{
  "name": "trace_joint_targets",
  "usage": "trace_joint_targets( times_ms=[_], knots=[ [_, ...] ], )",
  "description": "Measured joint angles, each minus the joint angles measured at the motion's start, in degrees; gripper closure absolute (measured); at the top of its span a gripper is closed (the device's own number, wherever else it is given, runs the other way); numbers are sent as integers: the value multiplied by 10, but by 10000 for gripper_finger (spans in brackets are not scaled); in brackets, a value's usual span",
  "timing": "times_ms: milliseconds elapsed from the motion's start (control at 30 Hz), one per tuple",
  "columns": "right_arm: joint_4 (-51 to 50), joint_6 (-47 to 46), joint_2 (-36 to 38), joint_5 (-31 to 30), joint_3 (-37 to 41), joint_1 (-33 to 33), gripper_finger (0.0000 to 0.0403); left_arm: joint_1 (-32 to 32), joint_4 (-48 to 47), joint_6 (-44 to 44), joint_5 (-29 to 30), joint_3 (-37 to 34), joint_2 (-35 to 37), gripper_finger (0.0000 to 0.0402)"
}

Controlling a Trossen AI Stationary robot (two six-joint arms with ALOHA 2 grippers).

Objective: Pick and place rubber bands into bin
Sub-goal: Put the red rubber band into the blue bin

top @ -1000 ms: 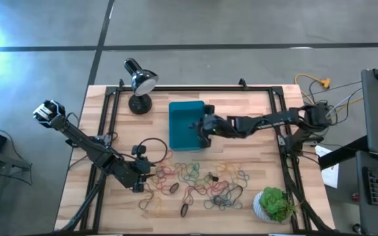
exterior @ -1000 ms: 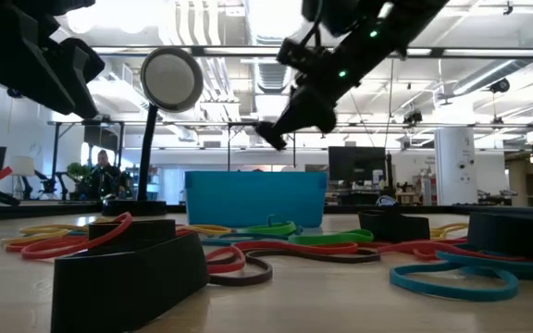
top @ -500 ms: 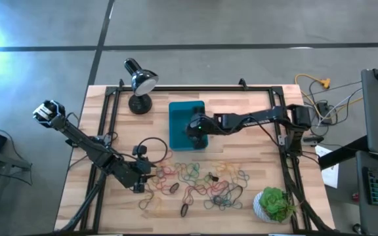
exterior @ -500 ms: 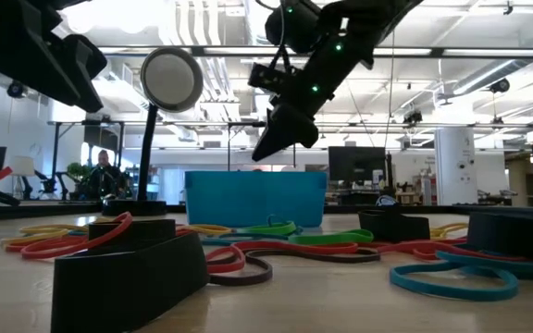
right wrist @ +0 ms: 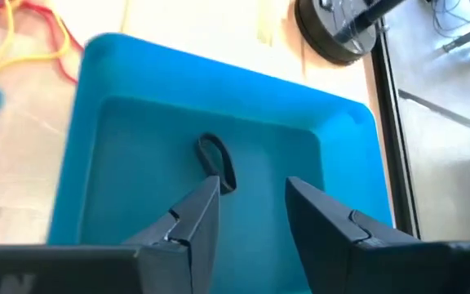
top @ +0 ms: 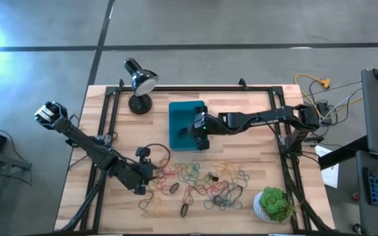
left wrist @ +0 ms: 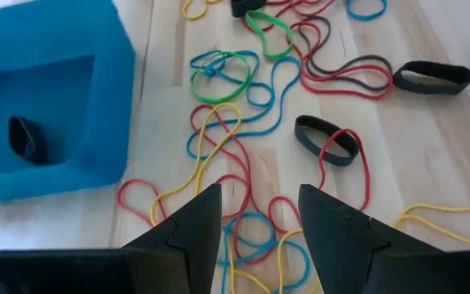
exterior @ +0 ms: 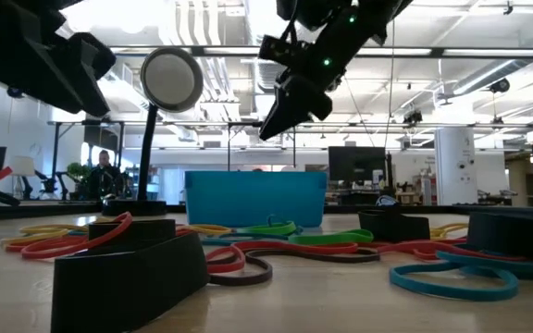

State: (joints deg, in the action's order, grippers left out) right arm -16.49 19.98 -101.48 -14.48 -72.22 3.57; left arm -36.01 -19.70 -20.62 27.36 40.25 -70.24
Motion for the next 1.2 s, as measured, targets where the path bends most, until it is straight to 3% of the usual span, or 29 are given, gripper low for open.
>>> trace_joint_targets(
  times_ms=[300,533,933,1200],
  knots=[
    [-9,0,57,1,46,-49,276,3,107,122,2,15,-103,252],
    [-8,-37,123,0,102,-104,287,22,107,125,1,54,-159,252],
    [27,-138,267,-7,227,-182,305,50,100,151,-106,85,-205,252],
    [58,-168,330,-27,286,-202,319,52,96,151,-124,83,-225,252]
  ],
)
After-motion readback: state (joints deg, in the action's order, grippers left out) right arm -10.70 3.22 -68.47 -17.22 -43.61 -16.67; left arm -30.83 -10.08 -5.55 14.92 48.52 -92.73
